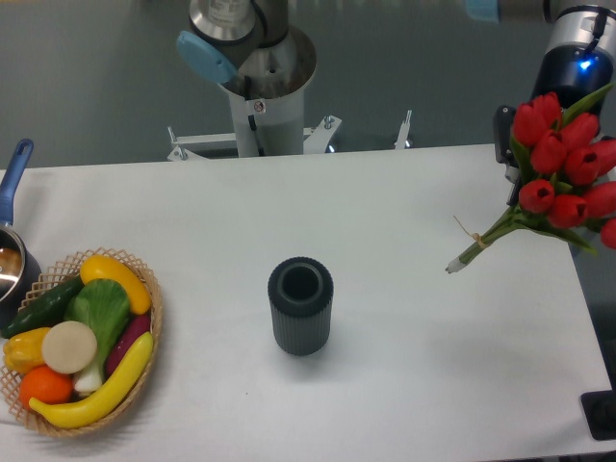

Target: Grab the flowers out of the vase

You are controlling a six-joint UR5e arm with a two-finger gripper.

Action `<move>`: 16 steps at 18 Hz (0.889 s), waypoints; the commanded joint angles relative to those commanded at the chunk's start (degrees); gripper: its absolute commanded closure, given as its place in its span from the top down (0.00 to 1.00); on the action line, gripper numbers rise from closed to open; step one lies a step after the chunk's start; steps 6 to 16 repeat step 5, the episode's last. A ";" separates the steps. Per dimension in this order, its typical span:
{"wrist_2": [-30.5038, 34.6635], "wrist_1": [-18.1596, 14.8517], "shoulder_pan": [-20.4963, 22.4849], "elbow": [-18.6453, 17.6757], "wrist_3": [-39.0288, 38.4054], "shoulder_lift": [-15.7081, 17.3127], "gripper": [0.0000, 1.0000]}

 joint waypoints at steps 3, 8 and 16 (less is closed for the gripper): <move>0.00 0.00 0.09 0.00 0.00 0.00 0.46; 0.00 0.00 0.00 0.00 0.00 0.00 0.46; 0.00 0.00 0.00 0.00 0.00 0.00 0.46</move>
